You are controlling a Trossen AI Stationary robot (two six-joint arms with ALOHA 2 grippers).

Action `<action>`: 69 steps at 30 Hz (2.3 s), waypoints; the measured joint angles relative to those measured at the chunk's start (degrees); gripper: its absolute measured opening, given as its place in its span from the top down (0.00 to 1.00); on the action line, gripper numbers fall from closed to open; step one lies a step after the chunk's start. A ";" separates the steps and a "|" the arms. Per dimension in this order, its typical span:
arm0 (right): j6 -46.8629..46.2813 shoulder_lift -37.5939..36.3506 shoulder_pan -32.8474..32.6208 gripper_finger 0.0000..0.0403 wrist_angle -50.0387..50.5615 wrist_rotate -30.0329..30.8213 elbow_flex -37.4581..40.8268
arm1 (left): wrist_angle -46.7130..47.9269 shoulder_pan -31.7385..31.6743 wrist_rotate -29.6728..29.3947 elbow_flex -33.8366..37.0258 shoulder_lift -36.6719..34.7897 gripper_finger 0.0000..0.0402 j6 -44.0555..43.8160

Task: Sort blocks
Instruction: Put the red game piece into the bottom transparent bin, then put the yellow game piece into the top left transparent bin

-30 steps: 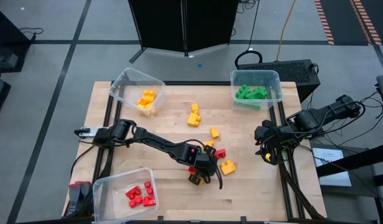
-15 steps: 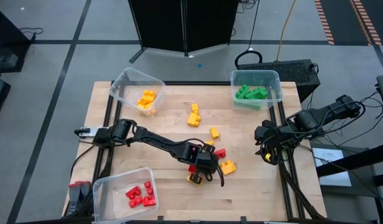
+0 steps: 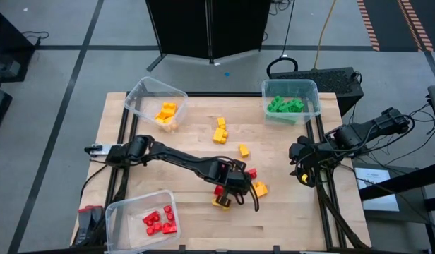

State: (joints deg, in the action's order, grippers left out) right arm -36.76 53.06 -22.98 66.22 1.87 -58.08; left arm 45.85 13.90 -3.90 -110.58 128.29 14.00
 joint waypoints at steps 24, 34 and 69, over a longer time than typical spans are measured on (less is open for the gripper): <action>1.49 -0.02 0.02 0.50 -0.62 4.37 0.00 | 35.50 23.19 -8.15 -6.74 -35.14 0.95 -46.88; 1.43 -0.02 0.02 0.50 -1.79 4.37 0.00 | 43.70 39.35 -6.67 -5.77 -35.26 0.95 -75.35; 6.44 -0.01 0.00 0.50 -10.79 4.39 0.00 | 36.61 35.75 -16.68 -0.02 -36.92 0.60 -80.34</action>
State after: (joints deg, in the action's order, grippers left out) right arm -30.32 53.04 -22.98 55.42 6.26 -58.08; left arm 82.45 49.66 -20.58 -110.60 91.37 -66.34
